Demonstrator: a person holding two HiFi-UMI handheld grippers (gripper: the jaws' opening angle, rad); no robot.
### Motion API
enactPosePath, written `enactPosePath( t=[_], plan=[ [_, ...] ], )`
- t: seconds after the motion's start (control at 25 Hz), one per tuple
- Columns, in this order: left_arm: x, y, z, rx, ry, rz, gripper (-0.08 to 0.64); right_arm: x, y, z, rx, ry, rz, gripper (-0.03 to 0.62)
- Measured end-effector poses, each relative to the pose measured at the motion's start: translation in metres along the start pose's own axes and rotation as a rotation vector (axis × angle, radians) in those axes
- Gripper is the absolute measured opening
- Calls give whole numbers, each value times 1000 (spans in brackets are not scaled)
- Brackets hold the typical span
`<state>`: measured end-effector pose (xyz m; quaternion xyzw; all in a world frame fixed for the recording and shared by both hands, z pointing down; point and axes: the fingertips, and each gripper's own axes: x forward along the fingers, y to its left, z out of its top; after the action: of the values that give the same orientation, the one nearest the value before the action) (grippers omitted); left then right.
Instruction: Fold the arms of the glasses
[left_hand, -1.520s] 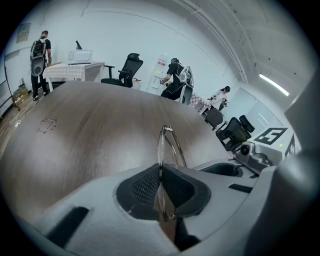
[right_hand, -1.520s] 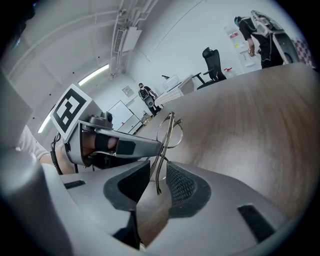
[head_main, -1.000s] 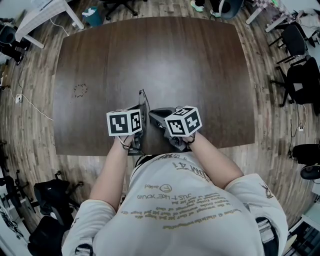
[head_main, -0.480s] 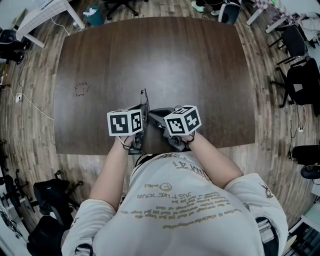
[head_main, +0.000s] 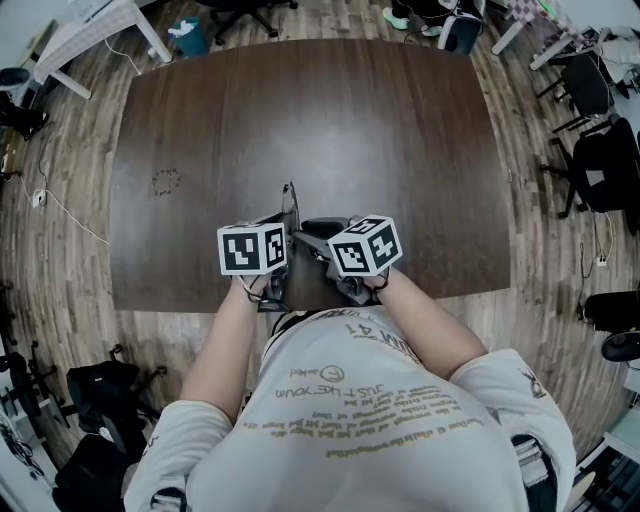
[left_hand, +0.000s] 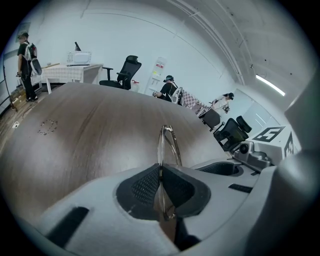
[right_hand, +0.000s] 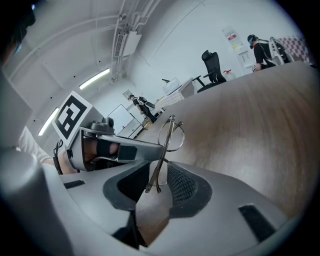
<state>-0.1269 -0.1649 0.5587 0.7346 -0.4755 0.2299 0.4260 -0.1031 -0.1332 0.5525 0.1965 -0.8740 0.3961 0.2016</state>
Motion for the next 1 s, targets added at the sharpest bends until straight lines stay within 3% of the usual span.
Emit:
enactPosePath(
  t=[0.12, 0.24, 0.4, 0.6, 0.8, 1.0],
  plan=[
    [0, 3, 1, 27, -2, 15, 31, -7, -4, 8, -2, -42, -47, 110],
    [0, 5, 1, 77, -9, 39, 31, -22, -12, 19, -8, -108, -122, 36],
    [3, 7, 3, 173, -16, 91, 31, -41, -21, 29, -25, -167, -190, 15],
    [8, 8, 5, 370, -22, 183, 31, -57, -18, 36, -47, -224, -229, 14],
    [16, 12, 8, 513, -23, 265, 31, -74, -20, 44, -26, -268, -283, 14],
    [28, 15, 17, 797, -50, 414, 31, -97, -27, 48, 7, -326, -323, 14]
  ],
)
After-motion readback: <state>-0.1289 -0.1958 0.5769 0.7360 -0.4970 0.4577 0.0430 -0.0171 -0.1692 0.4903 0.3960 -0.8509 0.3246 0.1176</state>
